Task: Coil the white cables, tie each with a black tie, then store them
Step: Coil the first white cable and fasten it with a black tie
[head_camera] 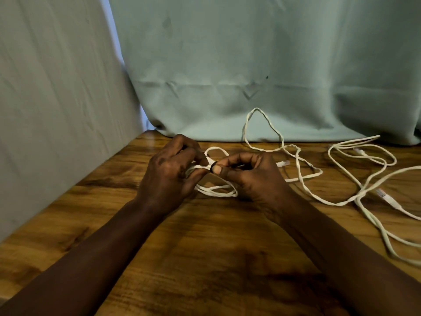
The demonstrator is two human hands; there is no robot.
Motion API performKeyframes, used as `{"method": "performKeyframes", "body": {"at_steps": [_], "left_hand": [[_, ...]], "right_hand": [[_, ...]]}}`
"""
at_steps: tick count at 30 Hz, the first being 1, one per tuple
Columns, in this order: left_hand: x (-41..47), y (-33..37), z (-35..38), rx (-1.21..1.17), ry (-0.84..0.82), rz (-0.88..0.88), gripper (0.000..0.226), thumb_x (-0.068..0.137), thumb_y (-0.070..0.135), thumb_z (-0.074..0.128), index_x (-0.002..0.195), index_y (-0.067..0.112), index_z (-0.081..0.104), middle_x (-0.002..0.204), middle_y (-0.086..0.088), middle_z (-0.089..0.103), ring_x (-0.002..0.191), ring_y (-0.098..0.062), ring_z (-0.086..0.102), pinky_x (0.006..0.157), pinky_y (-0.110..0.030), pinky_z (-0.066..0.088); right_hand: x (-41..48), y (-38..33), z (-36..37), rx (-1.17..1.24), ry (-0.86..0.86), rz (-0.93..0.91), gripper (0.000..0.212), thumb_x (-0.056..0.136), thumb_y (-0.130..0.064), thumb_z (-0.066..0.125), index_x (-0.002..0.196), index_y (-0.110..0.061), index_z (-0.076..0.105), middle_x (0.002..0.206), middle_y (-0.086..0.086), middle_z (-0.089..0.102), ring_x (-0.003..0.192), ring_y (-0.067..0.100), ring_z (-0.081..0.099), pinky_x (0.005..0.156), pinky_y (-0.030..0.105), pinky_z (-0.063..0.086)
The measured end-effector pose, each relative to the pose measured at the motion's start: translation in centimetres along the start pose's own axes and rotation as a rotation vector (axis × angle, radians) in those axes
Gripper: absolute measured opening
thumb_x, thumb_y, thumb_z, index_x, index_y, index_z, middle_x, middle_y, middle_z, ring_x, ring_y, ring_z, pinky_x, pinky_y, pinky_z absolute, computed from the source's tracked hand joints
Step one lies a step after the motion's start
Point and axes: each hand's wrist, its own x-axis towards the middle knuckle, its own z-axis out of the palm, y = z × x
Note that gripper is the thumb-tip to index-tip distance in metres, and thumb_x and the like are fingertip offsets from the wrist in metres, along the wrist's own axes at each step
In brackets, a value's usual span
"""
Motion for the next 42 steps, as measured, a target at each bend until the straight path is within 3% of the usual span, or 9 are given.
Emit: {"method": "performKeyframes", "body": {"at_steps": [6,12,16,21,26,30,33,37,42], "left_hand": [[0.1,-0.2,-0.1,0.037,0.012,-0.014,0.022,0.081,0.013,0.085,0.099,0.010,0.072,0.105,-0.004,0.061,0.095,-0.005,0.054,0.079,-0.005,0.039],[0.1,-0.1,0.0,0.046,-0.003,0.001,0.020,0.083,0.016,0.082,0.099,0.011,0.072,0.105,-0.003,0.061,0.098,-0.002,0.051,0.083,-0.002,0.036],[0.1,0.0,0.0,0.051,-0.017,0.033,0.021,0.083,0.016,0.082,0.101,0.012,0.073,0.106,-0.004,0.061,0.098,0.001,0.048,0.083,-0.004,0.037],[0.1,0.2,-0.1,0.068,-0.019,0.093,0.022,0.083,0.014,0.084,0.102,0.009,0.074,0.106,-0.007,0.063,0.098,-0.014,0.059,0.075,-0.028,0.050],[0.1,0.0,0.1,0.070,-0.017,0.088,0.022,0.083,0.013,0.085,0.101,0.010,0.074,0.105,-0.006,0.062,0.097,-0.011,0.057,0.077,-0.021,0.046],[0.0,-0.1,0.1,0.054,-0.005,0.062,0.021,0.081,0.012,0.085,0.099,0.009,0.074,0.103,-0.006,0.062,0.091,-0.008,0.054,0.073,-0.017,0.043],[0.0,0.0,0.1,0.036,0.003,0.053,0.020,0.082,0.012,0.086,0.098,0.008,0.074,0.102,-0.006,0.062,0.091,-0.013,0.058,0.070,-0.025,0.048],[-0.1,0.1,0.2,0.044,0.012,0.034,0.018,0.082,0.013,0.085,0.097,0.009,0.074,0.100,-0.004,0.061,0.088,-0.007,0.054,0.071,-0.018,0.043],[-0.1,0.1,0.2,0.055,0.032,0.013,0.018,0.082,0.013,0.085,0.096,0.009,0.074,0.100,-0.004,0.061,0.089,-0.005,0.053,0.077,-0.009,0.036]], "right_hand": [[0.6,-0.3,-0.9,0.041,-0.039,0.022,0.012,0.087,0.000,0.076,0.091,-0.011,0.078,0.087,0.004,0.079,0.076,0.006,0.072,0.069,0.017,0.057],[1.1,-0.5,-1.4,-0.287,-0.090,-0.096,0.016,0.088,-0.012,0.079,0.081,-0.026,0.075,0.076,-0.010,0.075,0.069,-0.001,0.067,0.068,0.025,0.051],[1.2,-0.3,-1.4,-0.406,-0.113,-0.135,0.018,0.093,-0.016,0.074,0.081,-0.029,0.071,0.079,-0.011,0.073,0.078,0.001,0.066,0.074,0.025,0.051],[0.6,-0.5,-0.9,-0.668,-0.204,-0.169,0.023,0.105,-0.018,0.053,0.086,-0.029,0.056,0.088,-0.008,0.059,0.081,0.005,0.054,0.065,0.017,0.038],[0.6,0.6,-0.1,-0.870,-0.106,-0.217,0.009,0.105,-0.023,0.048,0.110,-0.024,0.056,0.121,0.006,0.049,0.119,0.021,0.039,0.095,0.036,0.037],[0.3,1.3,0.6,-0.668,-0.019,-0.221,0.009,0.106,-0.025,0.050,0.108,-0.025,0.059,0.118,0.003,0.051,0.119,0.018,0.042,0.095,0.034,0.039],[0.3,1.5,0.9,-0.477,0.015,-0.195,0.009,0.104,-0.026,0.055,0.098,-0.027,0.062,0.110,-0.002,0.059,0.105,0.013,0.055,0.090,0.042,0.052],[0.4,1.9,0.8,-0.322,0.018,-0.183,0.012,0.103,-0.026,0.059,0.093,-0.030,0.065,0.092,-0.010,0.067,0.086,0.011,0.062,0.082,0.046,0.058],[0.9,2.2,0.7,-0.019,0.022,-0.105,0.010,0.094,-0.012,0.072,0.088,-0.019,0.071,0.078,-0.009,0.070,0.076,0.003,0.063,0.071,0.018,0.050]]}}
